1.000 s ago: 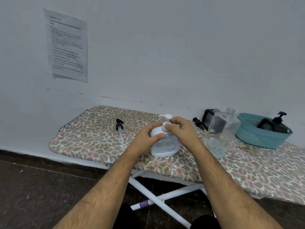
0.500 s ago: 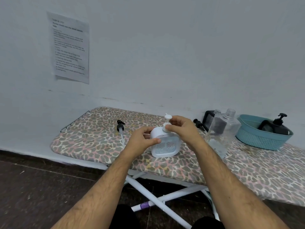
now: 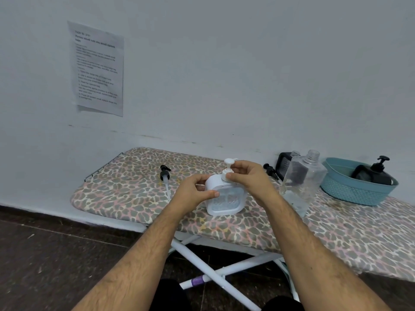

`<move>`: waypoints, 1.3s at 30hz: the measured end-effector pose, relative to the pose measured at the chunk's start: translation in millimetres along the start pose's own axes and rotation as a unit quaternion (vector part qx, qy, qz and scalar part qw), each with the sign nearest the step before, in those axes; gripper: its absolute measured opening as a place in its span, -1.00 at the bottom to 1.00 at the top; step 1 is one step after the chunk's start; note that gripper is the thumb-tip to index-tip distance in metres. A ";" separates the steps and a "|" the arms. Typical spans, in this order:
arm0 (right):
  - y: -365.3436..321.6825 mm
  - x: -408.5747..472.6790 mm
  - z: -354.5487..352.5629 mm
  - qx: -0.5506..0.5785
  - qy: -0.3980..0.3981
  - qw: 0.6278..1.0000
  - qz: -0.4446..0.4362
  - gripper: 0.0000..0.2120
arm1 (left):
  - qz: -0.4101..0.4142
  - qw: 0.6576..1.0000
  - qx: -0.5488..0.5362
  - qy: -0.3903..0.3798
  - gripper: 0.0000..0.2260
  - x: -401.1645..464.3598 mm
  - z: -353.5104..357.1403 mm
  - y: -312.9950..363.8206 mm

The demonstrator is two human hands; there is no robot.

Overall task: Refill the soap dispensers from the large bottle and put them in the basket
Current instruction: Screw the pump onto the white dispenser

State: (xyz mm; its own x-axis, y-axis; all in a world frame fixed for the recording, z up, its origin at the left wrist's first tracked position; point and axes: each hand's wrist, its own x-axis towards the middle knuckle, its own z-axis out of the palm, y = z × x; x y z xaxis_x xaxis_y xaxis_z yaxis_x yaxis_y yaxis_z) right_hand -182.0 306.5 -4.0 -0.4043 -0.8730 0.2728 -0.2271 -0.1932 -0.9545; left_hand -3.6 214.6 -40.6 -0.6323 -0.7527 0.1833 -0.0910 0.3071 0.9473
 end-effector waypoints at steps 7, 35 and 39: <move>8.8 2.1 4.2 -0.049 -0.008 0.998 0.027 -0.66 | 0.000 1.000 -0.009 -0.004 -0.61 -1.4 -0.7 3.1; 1.7 -2.8 0.3 0.036 -0.019 0.999 0.033 -0.51 | -0.003 1.000 -0.019 -0.012 -0.59 1.9 0.0 1.2; -0.7 0.0 -0.2 0.027 -0.016 0.999 0.031 -0.50 | -0.006 1.000 -0.016 -0.011 -0.59 2.8 -1.3 1.3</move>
State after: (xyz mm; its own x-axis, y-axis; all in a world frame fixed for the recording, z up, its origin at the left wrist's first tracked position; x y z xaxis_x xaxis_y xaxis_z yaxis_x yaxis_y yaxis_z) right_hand -182.1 306.8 -3.3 -0.3865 -0.8981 0.2098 -0.1534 -0.1618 -0.9748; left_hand -4.5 212.1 -38.5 -0.6480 -0.7431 0.1670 -0.0736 0.2794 0.9573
